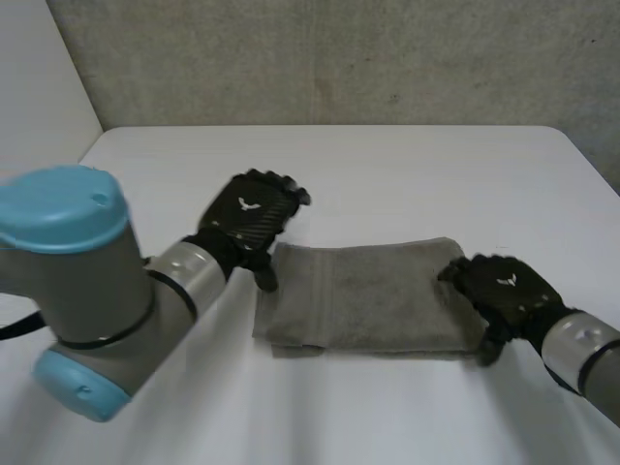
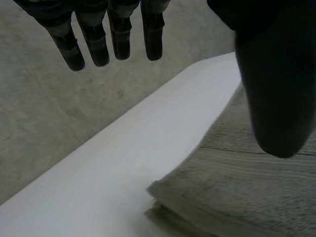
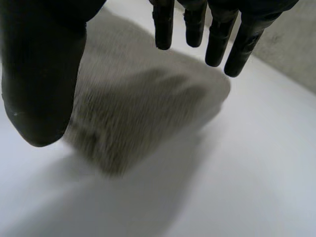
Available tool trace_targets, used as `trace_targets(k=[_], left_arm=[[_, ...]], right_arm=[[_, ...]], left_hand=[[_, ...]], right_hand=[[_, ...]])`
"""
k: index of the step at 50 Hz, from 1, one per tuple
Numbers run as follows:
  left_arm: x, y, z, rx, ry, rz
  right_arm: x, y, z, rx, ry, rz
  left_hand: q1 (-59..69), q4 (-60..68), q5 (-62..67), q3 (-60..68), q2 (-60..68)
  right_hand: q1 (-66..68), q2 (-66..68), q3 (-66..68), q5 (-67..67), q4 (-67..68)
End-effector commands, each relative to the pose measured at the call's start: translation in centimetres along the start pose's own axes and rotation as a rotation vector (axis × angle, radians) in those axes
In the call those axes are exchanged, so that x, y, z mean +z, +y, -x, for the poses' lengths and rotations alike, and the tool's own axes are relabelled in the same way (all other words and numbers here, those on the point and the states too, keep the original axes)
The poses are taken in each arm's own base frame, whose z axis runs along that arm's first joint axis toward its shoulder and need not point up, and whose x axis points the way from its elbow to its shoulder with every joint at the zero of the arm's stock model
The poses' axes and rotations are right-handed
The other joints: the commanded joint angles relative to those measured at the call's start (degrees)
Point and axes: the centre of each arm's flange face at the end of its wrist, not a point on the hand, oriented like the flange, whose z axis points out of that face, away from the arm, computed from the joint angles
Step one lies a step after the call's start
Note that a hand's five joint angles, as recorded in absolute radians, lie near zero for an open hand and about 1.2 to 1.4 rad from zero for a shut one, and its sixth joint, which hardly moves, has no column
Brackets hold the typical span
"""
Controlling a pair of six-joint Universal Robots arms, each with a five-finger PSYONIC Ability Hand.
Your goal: Fold the towel.
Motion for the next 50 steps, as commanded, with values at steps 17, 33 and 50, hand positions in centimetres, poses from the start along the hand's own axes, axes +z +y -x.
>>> trace_targets(k=[17, 33, 50], left_arm=[[-1.4, -0.2, 0.0, 0.001, -0.031, 0.007], [-3.6, -1.2, 5.4, -0.061, -0.197, -0.018], [-3.1, -0.4, 5.9, -0.114, -0.213, -0.027]], right_arm=[[0.0, -4.6, -0.6, -0.141, -0.015, -0.188], [1.5, -9.9, 15.8, -0.34, -0.447, -0.347], [1.9, -9.5, 16.3, -0.249, -0.373, -0.306]], left_hand=[[-3.91, -3.36, -2.52, -2.93, -3.54], [-3.91, -3.36, -2.52, -2.93, -3.54], [-3.91, -3.36, -2.52, -2.93, -3.54]], right_hand=[[64.42, 64.64, -2.44, 65.07, -4.37], [64.42, 64.64, -2.44, 65.07, -4.37], [-5.58, -5.36, -2.44, -4.93, -4.37]])
